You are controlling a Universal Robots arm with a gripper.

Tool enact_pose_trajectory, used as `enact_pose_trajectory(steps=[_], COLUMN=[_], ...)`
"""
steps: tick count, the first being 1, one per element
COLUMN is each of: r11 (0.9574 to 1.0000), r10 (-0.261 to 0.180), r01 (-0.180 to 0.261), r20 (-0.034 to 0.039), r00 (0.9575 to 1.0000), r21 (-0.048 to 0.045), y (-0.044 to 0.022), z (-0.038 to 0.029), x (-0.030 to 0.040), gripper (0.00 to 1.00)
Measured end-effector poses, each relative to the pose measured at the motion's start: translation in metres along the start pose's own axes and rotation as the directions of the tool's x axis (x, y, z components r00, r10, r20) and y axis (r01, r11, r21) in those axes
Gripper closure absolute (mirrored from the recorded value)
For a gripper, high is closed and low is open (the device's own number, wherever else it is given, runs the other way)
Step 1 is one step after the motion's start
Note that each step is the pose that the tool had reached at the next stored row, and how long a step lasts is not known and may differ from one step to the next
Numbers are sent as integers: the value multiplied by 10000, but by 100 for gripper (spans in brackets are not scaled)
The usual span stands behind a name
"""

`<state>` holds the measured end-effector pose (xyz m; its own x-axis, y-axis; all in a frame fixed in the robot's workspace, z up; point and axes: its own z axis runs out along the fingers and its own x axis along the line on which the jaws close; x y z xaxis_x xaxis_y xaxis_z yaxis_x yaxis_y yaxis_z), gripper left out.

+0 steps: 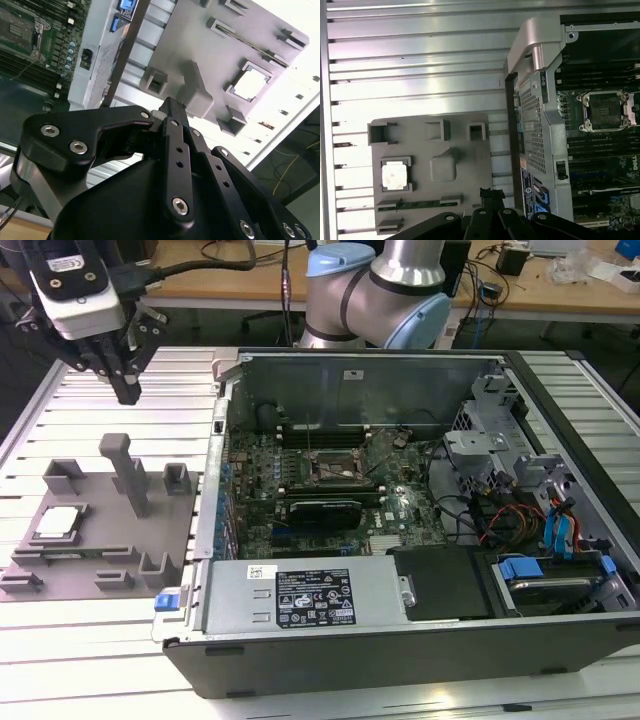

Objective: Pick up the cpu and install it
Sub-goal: 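Reach for the cpu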

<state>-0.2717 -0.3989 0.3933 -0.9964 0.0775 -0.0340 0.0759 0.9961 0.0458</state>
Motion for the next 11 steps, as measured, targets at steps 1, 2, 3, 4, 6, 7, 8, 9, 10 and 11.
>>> enact_pose_trajectory(steps=[1, 2, 3, 4, 6, 7, 8, 9, 10, 11], r11=[10000, 10000, 10000, 10000, 10000, 10000, 10000, 10000, 10000, 10000], r10=[1, 1, 0, 1, 0, 0, -1, 0, -1, 0], r01=[-1, -1, 0, -1, 0, 0, 1, 0, 1, 0], r20=[3, 6, 9, 11, 13, 14, 15, 15, 15, 15], r00=[10000, 10000, 10000, 10000, 10000, 10000, 10000, 10000, 10000, 10000], r21=[-1, -1, -1, -2, -2, -2, -2, -2, -2, -2], y=[-2, -3, -6, -8, -10, -12, -13, -14, -16, -19], z=[-1, -1, -3, -3, -4, -5, -6, -7, -8, -9], x=[24, 43, 78, 103, 132, 155, 173, 190, 214, 254], gripper=[89, 89, 89, 89, 89, 89, 89, 89, 89, 89])
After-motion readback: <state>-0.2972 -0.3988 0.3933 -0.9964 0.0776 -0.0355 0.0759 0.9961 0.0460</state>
